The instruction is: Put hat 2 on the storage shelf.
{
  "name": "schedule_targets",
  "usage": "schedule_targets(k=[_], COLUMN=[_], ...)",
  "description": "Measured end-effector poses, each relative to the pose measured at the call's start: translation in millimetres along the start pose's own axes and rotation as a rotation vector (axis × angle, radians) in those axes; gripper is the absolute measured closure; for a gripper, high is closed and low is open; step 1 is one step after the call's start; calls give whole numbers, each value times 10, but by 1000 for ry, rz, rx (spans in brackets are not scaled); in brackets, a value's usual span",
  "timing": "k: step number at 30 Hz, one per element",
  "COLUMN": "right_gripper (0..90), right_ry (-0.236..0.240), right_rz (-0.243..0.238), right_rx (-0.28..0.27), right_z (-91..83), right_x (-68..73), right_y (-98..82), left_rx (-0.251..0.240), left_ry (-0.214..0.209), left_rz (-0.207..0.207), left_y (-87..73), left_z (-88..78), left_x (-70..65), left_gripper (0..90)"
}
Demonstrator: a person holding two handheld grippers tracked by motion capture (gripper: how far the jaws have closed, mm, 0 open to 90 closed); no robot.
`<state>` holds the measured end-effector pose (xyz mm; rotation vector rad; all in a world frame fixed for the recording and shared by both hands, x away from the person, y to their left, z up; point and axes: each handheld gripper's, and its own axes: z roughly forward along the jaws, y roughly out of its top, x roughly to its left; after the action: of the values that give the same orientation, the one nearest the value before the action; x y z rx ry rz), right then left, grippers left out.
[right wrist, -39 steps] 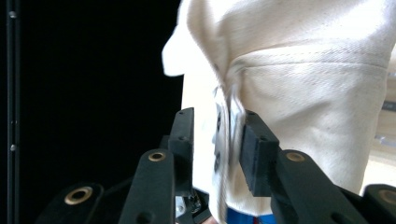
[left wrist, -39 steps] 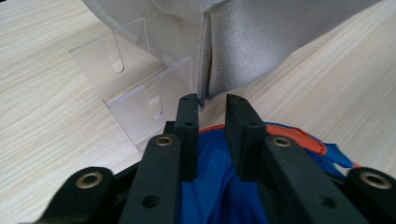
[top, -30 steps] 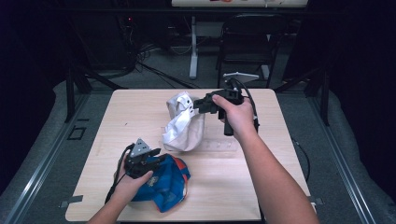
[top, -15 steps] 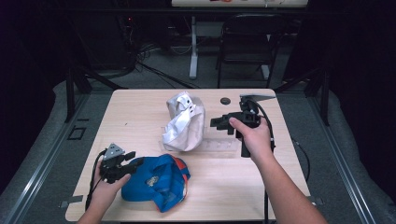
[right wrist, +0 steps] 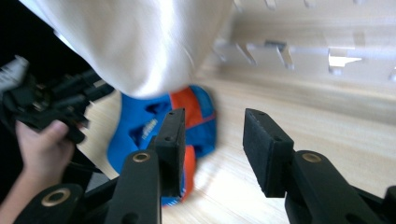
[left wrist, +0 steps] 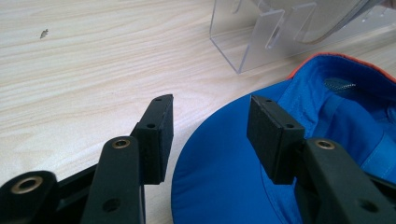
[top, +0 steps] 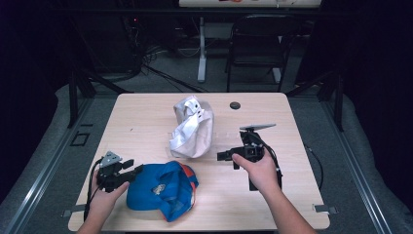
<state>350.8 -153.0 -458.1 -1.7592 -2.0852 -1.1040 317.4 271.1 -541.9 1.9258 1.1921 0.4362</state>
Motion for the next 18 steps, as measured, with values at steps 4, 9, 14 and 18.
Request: schedule_targets(k=[4, 9, 14, 18], right_gripper=[595, 597, 601, 601], right_ry=[4, -9, 26, 81], right_rz=[-12, -44, -51, -27], right_rx=[13, 19, 45, 51], right_z=[97, 249, 360, 428], right_x=[-41, -88, -151, -192], right_y=[-129, -328, -496, -573], left_rx=[3, 0, 18, 18], left_ry=[3, 10, 17, 22], left_rz=[-7, -11, 5, 7], left_y=[-13, -45, -73, -113], left_z=[-20, -41, -68, -91], left_x=[20, 27, 15, 13], left_gripper=[520, 521, 521, 521])
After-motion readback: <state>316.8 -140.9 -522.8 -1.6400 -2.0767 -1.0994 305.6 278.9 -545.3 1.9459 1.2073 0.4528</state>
